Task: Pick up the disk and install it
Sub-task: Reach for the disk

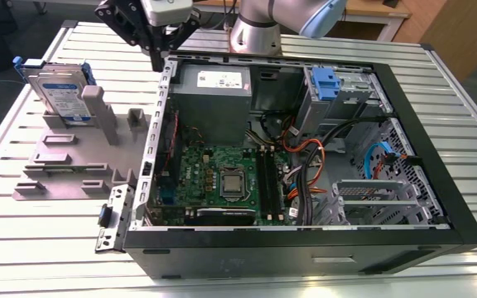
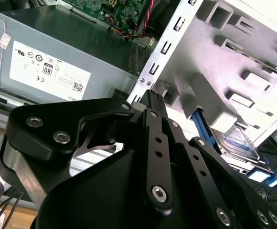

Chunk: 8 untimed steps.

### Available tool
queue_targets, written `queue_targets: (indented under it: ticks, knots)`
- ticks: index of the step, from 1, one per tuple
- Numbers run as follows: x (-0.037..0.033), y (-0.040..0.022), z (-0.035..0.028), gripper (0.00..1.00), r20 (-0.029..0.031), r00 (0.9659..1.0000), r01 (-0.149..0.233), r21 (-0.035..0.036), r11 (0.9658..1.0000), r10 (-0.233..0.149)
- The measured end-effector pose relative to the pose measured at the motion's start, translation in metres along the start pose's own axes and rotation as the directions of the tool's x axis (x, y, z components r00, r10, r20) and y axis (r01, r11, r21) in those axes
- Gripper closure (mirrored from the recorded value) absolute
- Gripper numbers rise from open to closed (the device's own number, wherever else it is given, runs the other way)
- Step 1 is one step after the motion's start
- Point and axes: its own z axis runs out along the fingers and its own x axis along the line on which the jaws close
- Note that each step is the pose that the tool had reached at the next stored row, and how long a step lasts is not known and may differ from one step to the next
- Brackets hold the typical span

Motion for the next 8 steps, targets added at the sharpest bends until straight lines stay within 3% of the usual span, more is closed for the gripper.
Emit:
queue_targets:
  ticks: [8]
  knots:
    - [0.0018,-0.0001,0.0004,0.89,-0.0006,1.0000,0.000,0.0001,1.0000,0.000]
